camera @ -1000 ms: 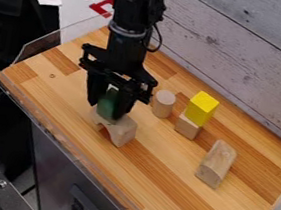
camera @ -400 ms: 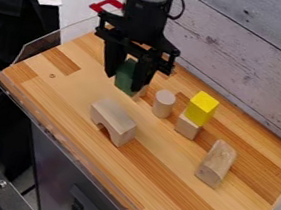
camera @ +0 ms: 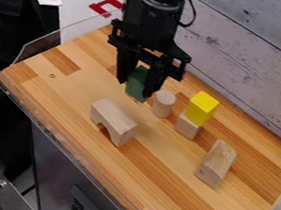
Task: Take the green cube off of the arch and put it on the cylinder
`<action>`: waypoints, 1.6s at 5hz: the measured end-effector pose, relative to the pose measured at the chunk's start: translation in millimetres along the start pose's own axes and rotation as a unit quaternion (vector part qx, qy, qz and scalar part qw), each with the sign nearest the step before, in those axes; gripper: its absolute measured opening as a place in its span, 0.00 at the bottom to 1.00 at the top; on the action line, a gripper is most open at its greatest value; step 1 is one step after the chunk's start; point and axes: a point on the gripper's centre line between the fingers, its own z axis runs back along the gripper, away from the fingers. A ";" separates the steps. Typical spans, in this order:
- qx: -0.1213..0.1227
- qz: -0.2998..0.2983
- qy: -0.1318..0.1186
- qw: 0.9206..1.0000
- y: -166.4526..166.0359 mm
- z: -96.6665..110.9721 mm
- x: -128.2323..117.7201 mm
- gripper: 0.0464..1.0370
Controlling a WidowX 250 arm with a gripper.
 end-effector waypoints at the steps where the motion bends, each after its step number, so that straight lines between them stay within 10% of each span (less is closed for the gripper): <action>1: -0.003 0.001 -0.002 1.000 -4.3 0.0 9.3 0.49; 8: -0.011 -0.005 0.015 1.000 -14.5 -20.1 37.3 0.49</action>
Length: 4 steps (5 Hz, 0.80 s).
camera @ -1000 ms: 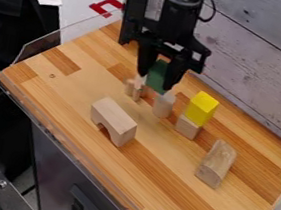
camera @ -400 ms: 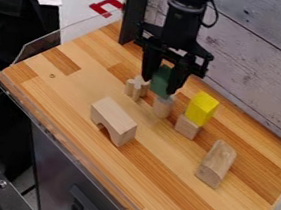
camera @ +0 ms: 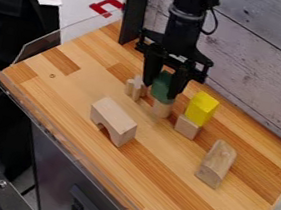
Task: Take the green cube off of the arch and put it on the cylinder
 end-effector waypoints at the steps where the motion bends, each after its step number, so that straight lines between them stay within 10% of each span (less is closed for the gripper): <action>1: -0.001 0.001 0.000 1.000 -2.0 -0.7 1.6 0.49; 4: 0.001 0.001 0.002 1.000 -3.2 -3.9 10.6 0.54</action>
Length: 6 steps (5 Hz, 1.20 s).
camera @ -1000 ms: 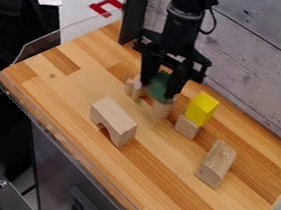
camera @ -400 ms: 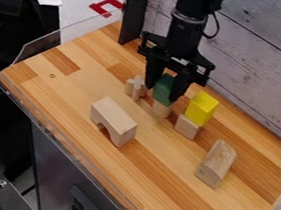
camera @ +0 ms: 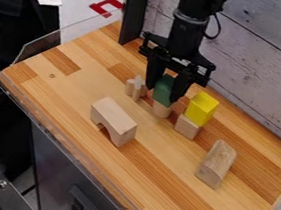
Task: Take the green cube off of the arch and put it on the cylinder
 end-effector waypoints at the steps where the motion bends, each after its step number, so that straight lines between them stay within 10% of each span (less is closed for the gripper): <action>1: 0.000 0.012 0.016 1.000 0.4 -6.2 -3.1 0.85; 4: -0.002 0.040 -0.055 0.998 11.7 54.6 -21.8 0.96; 6: 0.003 0.017 -0.056 0.998 18.8 70.4 -63.5 0.96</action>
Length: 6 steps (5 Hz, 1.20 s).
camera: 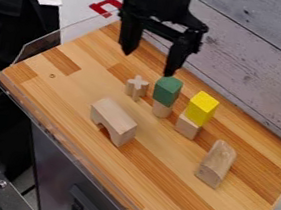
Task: Take the green cube off of the arch and put it on the cylinder
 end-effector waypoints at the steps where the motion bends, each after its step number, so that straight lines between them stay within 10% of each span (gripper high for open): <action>1: -0.007 -0.002 -0.014 1.000 0.8 4.1 -14.2 0.96; 6: -0.008 -0.013 -0.039 0.999 1.3 10.7 -11.5 0.96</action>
